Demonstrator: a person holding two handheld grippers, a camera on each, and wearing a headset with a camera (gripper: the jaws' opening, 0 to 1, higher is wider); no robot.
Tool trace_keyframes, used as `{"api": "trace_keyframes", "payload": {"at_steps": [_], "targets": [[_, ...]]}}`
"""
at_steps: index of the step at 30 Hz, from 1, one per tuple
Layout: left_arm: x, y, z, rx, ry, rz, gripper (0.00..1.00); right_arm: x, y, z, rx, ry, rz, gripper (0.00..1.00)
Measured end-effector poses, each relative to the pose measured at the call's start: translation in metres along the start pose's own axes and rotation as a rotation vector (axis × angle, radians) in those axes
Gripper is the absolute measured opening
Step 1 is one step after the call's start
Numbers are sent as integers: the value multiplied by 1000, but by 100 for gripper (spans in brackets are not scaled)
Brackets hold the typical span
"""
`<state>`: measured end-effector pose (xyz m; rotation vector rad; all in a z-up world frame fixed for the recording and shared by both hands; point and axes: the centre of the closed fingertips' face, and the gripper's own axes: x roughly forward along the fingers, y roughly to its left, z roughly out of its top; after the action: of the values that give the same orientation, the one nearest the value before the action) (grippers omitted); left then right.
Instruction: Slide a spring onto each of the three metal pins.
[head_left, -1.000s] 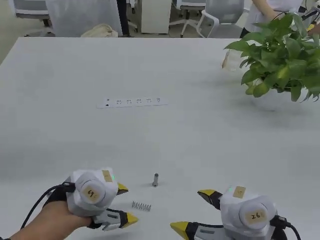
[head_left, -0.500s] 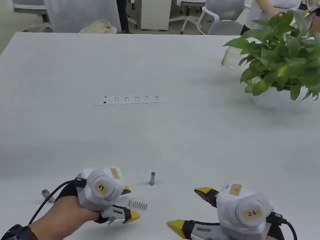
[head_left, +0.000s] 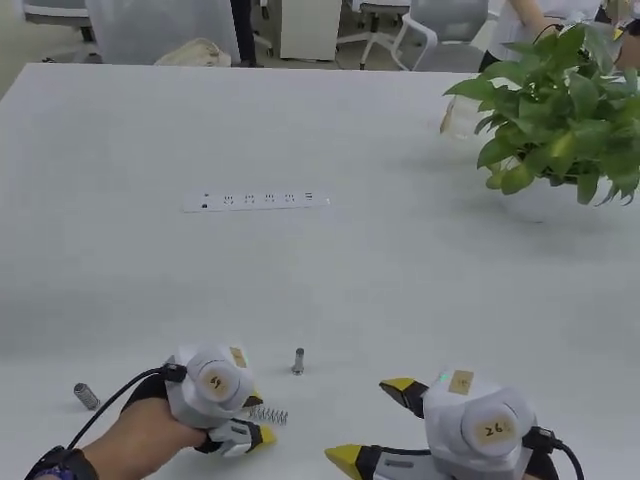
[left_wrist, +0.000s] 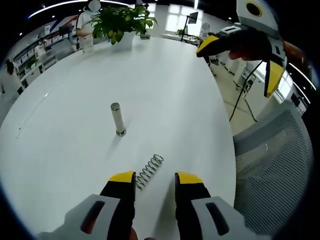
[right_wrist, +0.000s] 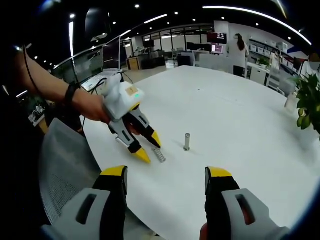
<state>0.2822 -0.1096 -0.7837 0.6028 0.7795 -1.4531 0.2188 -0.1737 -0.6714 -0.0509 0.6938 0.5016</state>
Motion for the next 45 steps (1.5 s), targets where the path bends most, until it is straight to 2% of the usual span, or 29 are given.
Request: {"api": "trace_keyframes", "payload": {"at_steps": [6,7,8,9,11,13,17,21,28,37,45], "targets": [[4,-4,-7,38,32,5,18,2,2,0,-5,4,8,61],[4,-4,-10,46,46,19,16,3,2,1,-5,2,10,61],[3,1,-13,89,62,48,13,3,3,1,-5,1,11,61],[1,-3,-13,103,59,45,11,3,3,1,-5,0,12,61],[1,-7,-13,89,58,35,11,4,4,1,-7,-1,15,61],[0,-5,-13,116,62,55,4,5,4,1,-10,1,16,61],[-3,-9,-17,57,59,51,3,5,5,2,-15,-3,18,61],[-8,-15,-23,53,64,41,3,5,5,4,-13,-14,16,61],[-27,-21,-22,49,37,45,3,4,10,3,-12,-20,21,62],[-56,-20,-11,38,-29,83,3,8,21,6,-17,-24,40,61],[-74,-19,-5,22,-75,108,3,12,27,12,-33,-29,61,59]]}}
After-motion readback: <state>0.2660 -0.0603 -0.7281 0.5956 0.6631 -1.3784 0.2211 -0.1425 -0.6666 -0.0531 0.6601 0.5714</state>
